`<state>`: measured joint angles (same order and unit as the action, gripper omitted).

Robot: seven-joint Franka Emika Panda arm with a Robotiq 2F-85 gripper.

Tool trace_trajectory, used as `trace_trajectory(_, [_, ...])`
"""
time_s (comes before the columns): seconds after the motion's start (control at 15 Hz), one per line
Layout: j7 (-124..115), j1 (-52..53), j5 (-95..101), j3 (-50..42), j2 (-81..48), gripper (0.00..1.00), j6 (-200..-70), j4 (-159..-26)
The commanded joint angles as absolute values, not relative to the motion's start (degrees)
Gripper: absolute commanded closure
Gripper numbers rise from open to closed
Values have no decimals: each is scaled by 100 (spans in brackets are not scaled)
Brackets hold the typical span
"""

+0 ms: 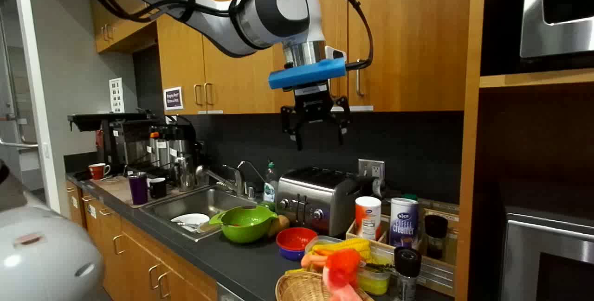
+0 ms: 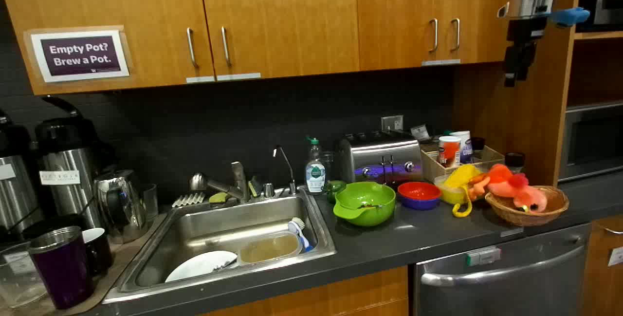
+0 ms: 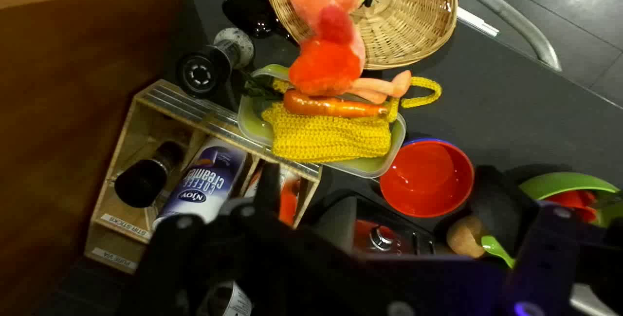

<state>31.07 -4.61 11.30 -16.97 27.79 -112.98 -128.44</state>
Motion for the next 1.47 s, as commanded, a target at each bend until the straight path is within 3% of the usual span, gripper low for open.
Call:
trace_trajectory(0.0, [3130,-517,1100,-1650,2768,0,-11292,-12830])
trace_trajectory(1.0, [3216,-445,821,-1699,2857,0,-11267,-13324])
trace_trajectory(1.4, [3458,-285,-182,-1853,2883,0,-12391,-14415])
